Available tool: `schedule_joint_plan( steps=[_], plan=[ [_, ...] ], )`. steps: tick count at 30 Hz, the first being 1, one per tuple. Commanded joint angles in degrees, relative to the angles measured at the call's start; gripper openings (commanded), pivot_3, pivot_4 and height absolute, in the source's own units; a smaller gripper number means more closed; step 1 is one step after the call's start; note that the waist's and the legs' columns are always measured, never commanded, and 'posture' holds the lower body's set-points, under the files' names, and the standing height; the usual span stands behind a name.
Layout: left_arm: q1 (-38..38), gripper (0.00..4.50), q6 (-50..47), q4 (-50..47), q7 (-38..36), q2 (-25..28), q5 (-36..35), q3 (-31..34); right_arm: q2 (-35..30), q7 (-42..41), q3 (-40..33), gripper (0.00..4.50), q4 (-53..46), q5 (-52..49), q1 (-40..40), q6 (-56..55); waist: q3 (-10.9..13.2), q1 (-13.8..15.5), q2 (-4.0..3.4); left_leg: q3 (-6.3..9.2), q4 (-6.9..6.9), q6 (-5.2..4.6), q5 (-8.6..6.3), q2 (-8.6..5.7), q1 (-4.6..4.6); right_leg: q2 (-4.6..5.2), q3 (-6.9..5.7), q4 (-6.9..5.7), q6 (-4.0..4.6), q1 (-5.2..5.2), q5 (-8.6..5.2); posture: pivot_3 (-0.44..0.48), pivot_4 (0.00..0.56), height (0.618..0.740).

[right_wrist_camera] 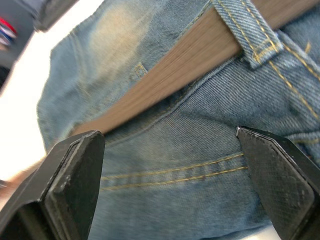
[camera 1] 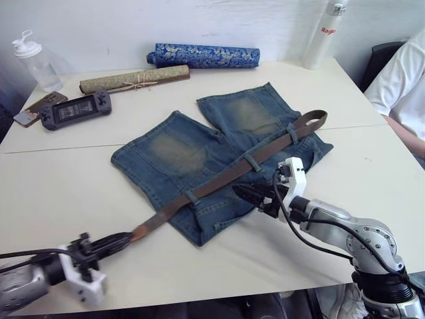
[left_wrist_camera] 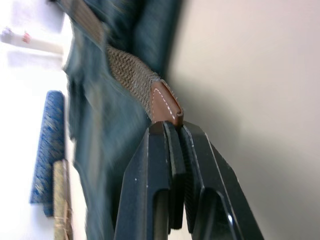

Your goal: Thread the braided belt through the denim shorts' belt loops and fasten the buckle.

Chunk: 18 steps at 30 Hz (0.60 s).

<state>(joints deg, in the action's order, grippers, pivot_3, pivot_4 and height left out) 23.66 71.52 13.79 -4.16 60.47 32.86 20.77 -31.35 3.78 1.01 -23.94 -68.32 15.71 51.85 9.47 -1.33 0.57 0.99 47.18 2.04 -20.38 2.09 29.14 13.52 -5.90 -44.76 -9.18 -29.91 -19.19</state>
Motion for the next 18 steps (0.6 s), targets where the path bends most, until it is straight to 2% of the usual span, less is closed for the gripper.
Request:
schedule_joint_plan(
  steps=[1,4,8,10,15,18],
  plan=[
    [1.74,0.00,6.08,15.75,8.65,6.44,10.47,4.79,-1.45,-4.83,-0.03,4.49,-0.72,8.02,1.55,-3.28,0.02,0.08,0.07,-0.01,0.00,0.02,-0.01,-0.01,0.00,0.01,-0.01,0.01,-0.01,0.00,0.00,0.000,0.150,0.645],
    [2.06,0.00,4.03,25.82,21.84,13.67,20.59,3.19,-1.44,-8.01,-0.17,4.49,-0.48,11.34,1.86,-3.73,0.03,-0.07,0.29,0.01,-0.01,0.02,-0.01,0.00,-0.01,-0.01,-0.04,-0.06,-0.03,-0.01,-0.02,0.000,0.150,0.645],
    [0.17,0.00,-2.63,33.97,40.91,21.40,30.96,-6.24,-1.12,-10.61,-0.77,4.49,0.55,14.04,2.23,-3.22,0.02,-0.15,0.32,-0.02,-0.03,0.08,-0.04,0.00,-0.04,0.00,-0.02,-0.06,-0.07,0.00,-0.03,0.000,0.150,0.645],
    [-1.41,0.00,-3.62,35.64,46.22,23.03,33.02,-10.44,-0.82,-11.55,-0.94,4.49,0.93,14.71,2.40,-2.96,0.02,-0.15,0.34,-0.02,-0.03,0.10,-0.06,0.00,-0.04,0.00,-0.02,-0.07,-0.09,0.00,-0.04,0.000,0.150,0.645],
    [-6.47,0.00,-1.70,37.00,52.40,23.77,31.68,-17.75,0.22,-12.90,-1.16,4.49,1.65,16.27,3.11,-2.35,-0.01,-0.09,0.39,-0.03,-0.02,0.32,-0.15,0.00,-0.03,0.01,-0.02,-0.09,-0.11,-0.02,-0.06,0.000,0.150,0.645],
    [-10.06,1.16,1.61,40.20,50.73,23.35,27.80,-20.68,0.83,-13.29,-1.44,4.50,1.74,17.06,3.36,-1.85,-0.05,-0.02,0.48,-0.02,-0.02,0.38,-0.16,0.01,-0.03,0.01,-0.02,-0.11,-0.11,-0.03,-0.06,0.000,0.150,0.645]
  ],
)
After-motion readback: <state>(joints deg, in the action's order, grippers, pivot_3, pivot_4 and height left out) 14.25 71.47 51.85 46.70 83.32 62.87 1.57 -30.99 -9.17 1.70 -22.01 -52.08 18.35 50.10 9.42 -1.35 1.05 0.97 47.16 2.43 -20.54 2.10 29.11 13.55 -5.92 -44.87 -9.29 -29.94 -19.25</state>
